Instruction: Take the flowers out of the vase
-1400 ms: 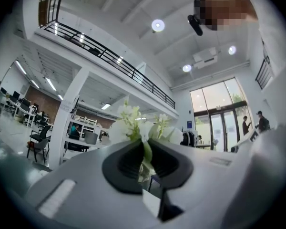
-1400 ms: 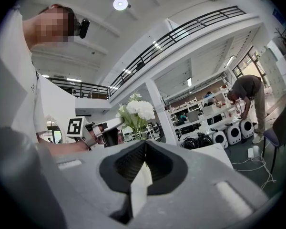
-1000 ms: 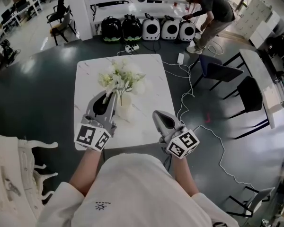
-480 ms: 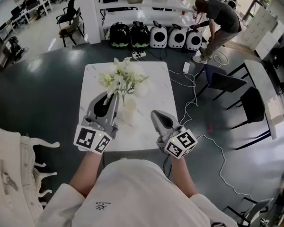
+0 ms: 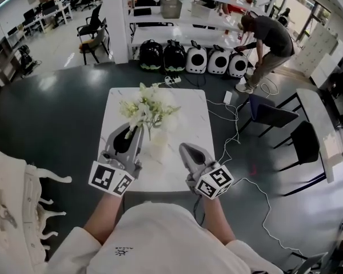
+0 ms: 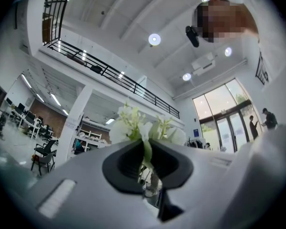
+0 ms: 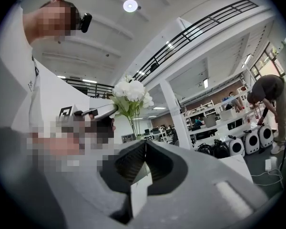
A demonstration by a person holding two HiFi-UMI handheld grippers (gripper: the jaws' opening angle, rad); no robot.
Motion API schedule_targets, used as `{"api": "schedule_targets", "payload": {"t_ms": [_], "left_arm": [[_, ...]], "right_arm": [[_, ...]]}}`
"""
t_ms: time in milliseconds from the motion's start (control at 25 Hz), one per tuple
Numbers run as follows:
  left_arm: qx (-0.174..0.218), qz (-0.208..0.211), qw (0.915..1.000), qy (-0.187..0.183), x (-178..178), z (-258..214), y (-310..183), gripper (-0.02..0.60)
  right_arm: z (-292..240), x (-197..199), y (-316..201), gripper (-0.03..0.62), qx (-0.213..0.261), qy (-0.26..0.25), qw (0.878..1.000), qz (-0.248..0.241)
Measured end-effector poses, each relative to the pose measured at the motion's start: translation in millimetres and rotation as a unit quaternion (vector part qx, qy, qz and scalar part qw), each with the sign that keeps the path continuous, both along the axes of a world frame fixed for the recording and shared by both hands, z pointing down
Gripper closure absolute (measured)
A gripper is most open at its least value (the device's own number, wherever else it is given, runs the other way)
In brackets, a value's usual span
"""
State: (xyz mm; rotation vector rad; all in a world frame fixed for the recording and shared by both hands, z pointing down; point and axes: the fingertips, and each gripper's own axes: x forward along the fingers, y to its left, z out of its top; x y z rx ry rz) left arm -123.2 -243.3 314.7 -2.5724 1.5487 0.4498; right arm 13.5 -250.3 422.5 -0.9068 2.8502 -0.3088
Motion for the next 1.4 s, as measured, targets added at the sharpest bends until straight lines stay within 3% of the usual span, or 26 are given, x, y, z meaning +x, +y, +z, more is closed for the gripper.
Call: {"api": "schedule_targets", "payload": {"t_ms": [520,1000,1400], "left_arm": [[-0.047,-0.044,0.9979,-0.002,-37,44,13,0.564],[-0.095,-0.052,0.9941,-0.009,-43,90,15,0.564],[-0.112,-0.053,0.9921,-0.017,-41,107,13,0.565]], "right_arm": [[0,-19,10,0.592,0.002,0.001,1.0,-0.021],[6,-11,15,0.592,-0.004,0.002,1.0,-0.006],[9,-4,15,0.592,-0.009,0.008,1.0,0.004]]}}
